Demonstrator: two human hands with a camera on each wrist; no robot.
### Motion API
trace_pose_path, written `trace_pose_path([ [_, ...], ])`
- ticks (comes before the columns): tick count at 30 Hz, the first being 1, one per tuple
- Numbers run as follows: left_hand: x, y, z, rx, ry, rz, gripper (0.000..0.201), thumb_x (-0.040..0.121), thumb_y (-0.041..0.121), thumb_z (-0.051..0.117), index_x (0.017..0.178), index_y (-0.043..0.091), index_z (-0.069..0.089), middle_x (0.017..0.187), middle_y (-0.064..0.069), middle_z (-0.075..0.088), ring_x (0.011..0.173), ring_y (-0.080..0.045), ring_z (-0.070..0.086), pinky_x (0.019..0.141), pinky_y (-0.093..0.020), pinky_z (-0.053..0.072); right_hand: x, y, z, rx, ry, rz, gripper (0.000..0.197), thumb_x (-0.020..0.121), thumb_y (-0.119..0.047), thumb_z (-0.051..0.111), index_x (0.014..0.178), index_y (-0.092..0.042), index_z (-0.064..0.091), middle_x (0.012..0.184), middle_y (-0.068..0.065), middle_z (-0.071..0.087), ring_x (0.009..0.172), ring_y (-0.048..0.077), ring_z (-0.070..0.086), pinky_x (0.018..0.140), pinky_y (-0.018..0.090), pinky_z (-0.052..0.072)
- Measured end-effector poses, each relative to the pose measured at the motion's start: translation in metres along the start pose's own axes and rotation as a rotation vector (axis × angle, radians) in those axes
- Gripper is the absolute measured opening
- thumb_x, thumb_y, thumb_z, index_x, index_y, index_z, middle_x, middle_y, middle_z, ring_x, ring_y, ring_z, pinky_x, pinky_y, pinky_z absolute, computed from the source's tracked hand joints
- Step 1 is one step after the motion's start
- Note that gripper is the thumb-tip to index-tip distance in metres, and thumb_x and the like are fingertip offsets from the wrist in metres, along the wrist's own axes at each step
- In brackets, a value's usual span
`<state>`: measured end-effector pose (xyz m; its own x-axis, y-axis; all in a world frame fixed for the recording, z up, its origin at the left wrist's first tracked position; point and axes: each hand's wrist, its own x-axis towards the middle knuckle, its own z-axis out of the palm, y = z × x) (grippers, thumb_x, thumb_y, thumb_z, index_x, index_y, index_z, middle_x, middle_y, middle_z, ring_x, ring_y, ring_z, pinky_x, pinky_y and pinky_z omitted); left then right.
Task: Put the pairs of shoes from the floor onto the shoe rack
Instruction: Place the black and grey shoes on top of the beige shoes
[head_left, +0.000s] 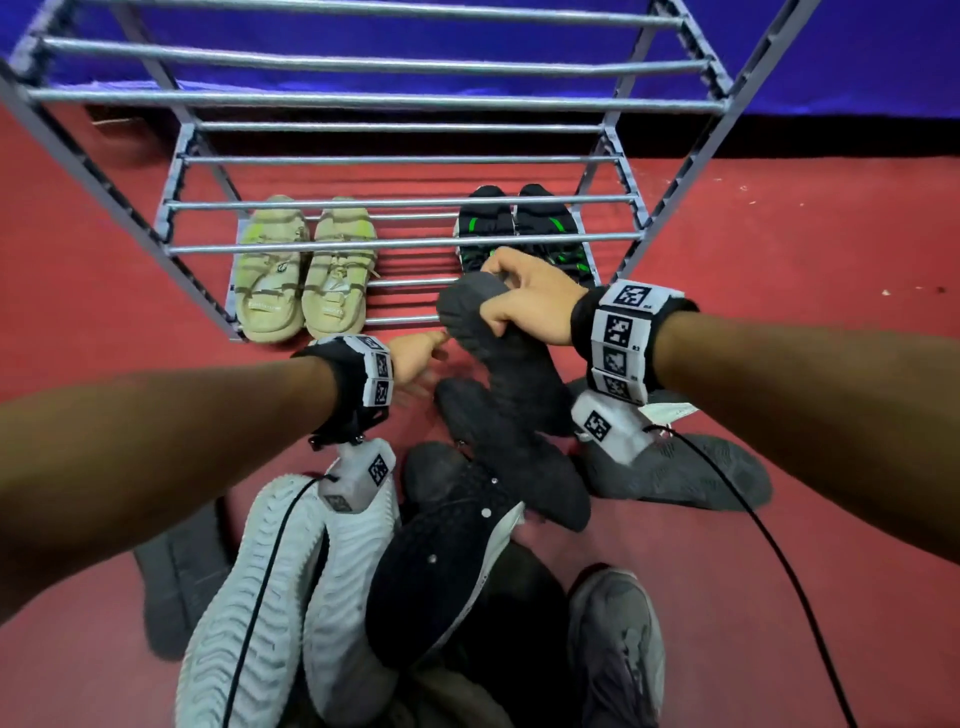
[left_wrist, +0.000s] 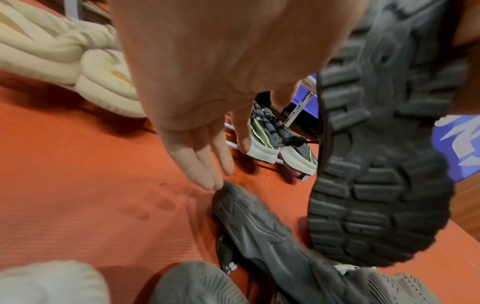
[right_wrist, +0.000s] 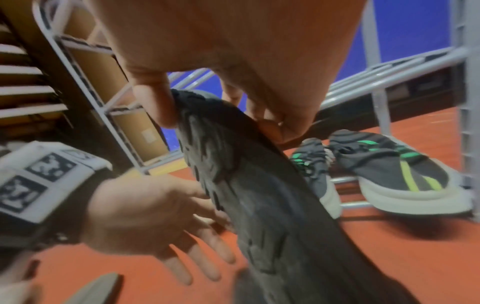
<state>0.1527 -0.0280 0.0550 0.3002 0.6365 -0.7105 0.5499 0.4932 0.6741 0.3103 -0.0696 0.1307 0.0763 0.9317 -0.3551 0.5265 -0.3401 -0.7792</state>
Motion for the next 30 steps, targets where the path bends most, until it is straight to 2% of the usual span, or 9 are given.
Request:
trace_pose_path([
  [4,0.000,-0.009,-0.022,-0.157,-0.031,-0.008,0.061,0.101,0.052,0.028,0.096,0.004,0.065,0.102,-0.021,0.073,0.068,-0.028,0.070,0.068,-0.031,0.051,0.007,-0.012,0.017,-0.069,-0.097,-0.123,0.039,0.067,-0.011,0.070,0.102,-0.026,0.059,0.071,-0.006,0.061,0.059,0.014,0.054,0.059,0.027,0.047],
  [8,-0.011,-0.026,-0.051,-0.230,-0.108,-0.067,0.063,0.096,0.061,0.031,0.100,0.009,0.067,0.088,-0.017,0.076,0.068,-0.029,0.074,0.055,-0.029,0.057,0.002,-0.018,0.032,-0.183,-0.258,-0.219,0.045,0.073,-0.019,0.080,0.110,-0.033,0.057,0.090,-0.012,0.063,0.074,0.005,0.057,0.064,0.012,0.044],
  [13,-0.017,-0.047,-0.064,-0.129,-0.096,-0.155,0.032,0.088,0.036,0.059,0.092,0.006,0.070,0.091,-0.017,0.071,0.063,-0.025,0.068,0.057,-0.025,0.054,0.009,-0.013,0.039,-0.004,-0.470,0.029,0.030,0.081,-0.043,0.073,0.108,-0.029,0.073,0.092,-0.011,0.073,0.084,0.009,0.064,0.074,0.024,0.047],
  [15,-0.020,-0.050,-0.061,-0.032,-0.177,-0.137,0.032,0.082,0.035,0.067,0.098,0.008,0.072,0.086,-0.013,0.073,0.059,-0.022,0.062,0.059,-0.025,0.048,0.015,-0.005,0.039,0.011,-0.429,0.075,0.031,0.085,-0.038,0.071,0.112,-0.024,0.072,0.099,-0.003,0.074,0.085,0.014,0.067,0.075,0.028,0.051],
  [18,-0.027,-0.058,-0.055,0.138,-0.292,-0.148,0.037,0.089,0.037,0.064,0.117,0.014,0.067,0.071,-0.001,0.074,0.047,-0.012,0.059,0.042,-0.017,0.042,0.029,0.016,0.039,-0.034,-0.357,0.141,0.022,0.089,-0.023,0.066,0.109,-0.018,0.072,0.093,0.004,0.072,0.078,0.018,0.063,0.066,0.027,0.050],
  [21,-0.023,-0.067,-0.046,0.268,-0.306,-0.022,0.048,0.083,0.043,0.071,0.126,0.025,0.063,0.122,-0.002,0.069,0.105,-0.018,0.067,0.085,-0.026,0.054,0.040,0.042,0.040,-0.102,-0.262,0.186,0.015,0.089,-0.018,0.063,0.101,-0.018,0.071,0.087,0.006,0.068,0.074,0.019,0.058,0.066,0.028,0.050],
  [24,-0.015,-0.077,-0.039,0.342,-0.251,0.013,0.070,0.074,0.040,0.082,0.136,0.026,0.053,0.143,0.008,0.050,0.130,-0.017,0.049,0.110,-0.032,0.035,0.048,0.063,0.040,-0.187,-0.166,0.220,0.022,0.089,-0.019,0.062,0.109,-0.013,0.068,0.079,0.003,0.063,0.066,0.016,0.054,0.066,0.028,0.050],
  [27,-0.016,-0.076,-0.036,0.358,-0.181,0.051,0.048,0.082,0.026,0.076,0.125,0.020,0.058,0.128,0.012,0.053,0.117,-0.015,0.053,0.105,-0.035,0.038,0.057,0.072,0.041,-0.187,-0.026,0.274,0.025,0.091,-0.020,0.058,0.114,-0.016,0.063,0.068,-0.003,0.051,0.059,0.013,0.048,0.054,0.023,0.042],
  [30,-0.014,-0.072,-0.042,0.150,-0.037,0.071,0.030,0.086,0.007,0.067,0.115,0.003,0.061,0.092,0.000,0.064,0.076,-0.017,0.057,0.065,-0.025,0.044,0.059,0.075,0.037,-0.189,0.028,0.315,0.021,0.096,-0.017,0.042,0.113,-0.017,0.055,0.074,0.005,0.053,0.069,0.025,0.052,0.055,0.029,0.043],
])
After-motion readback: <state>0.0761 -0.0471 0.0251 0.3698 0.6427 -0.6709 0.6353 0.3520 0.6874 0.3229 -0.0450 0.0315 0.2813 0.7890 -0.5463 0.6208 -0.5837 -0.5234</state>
